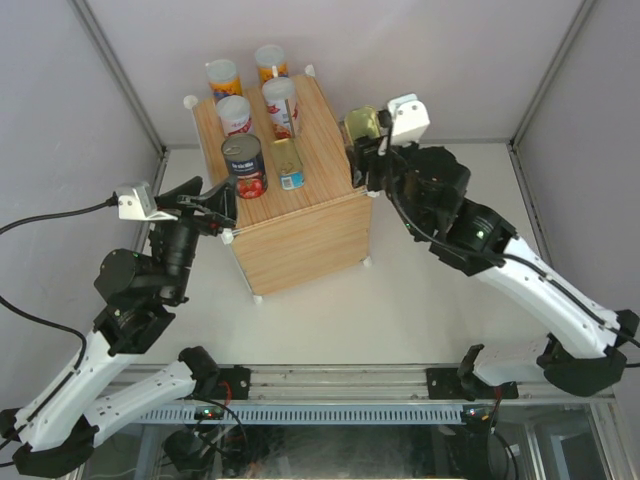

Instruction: Place and organize the canned foods onto the counter

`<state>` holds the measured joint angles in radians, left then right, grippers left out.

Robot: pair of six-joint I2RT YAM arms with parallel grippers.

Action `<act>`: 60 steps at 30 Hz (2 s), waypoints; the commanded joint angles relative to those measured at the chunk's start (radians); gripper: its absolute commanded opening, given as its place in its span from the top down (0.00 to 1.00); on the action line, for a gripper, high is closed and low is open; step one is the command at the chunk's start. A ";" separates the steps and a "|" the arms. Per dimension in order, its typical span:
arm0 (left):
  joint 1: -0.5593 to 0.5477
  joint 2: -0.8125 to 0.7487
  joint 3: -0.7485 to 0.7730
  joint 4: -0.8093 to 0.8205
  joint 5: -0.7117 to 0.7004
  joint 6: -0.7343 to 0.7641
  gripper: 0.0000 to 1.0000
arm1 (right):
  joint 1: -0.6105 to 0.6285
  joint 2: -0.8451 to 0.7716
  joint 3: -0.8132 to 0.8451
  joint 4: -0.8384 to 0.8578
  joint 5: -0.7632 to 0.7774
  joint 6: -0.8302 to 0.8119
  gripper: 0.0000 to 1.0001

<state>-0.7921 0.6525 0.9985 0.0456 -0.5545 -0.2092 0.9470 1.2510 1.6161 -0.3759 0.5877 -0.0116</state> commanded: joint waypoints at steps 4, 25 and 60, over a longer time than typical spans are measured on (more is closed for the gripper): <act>0.008 -0.006 -0.018 0.054 -0.012 0.005 0.19 | 0.023 0.149 0.196 0.030 -0.088 -0.059 1.00; 0.027 0.007 -0.021 0.056 0.008 -0.008 0.19 | -0.143 0.525 0.674 -0.444 -0.220 0.149 1.00; 0.083 0.036 -0.017 0.048 0.072 -0.062 0.19 | -0.234 0.667 0.674 -0.509 -0.372 0.198 0.66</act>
<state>-0.7177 0.6827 0.9947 0.0654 -0.5076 -0.2539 0.7174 1.8969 2.2837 -0.8986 0.2298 0.1650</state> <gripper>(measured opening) 0.809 0.539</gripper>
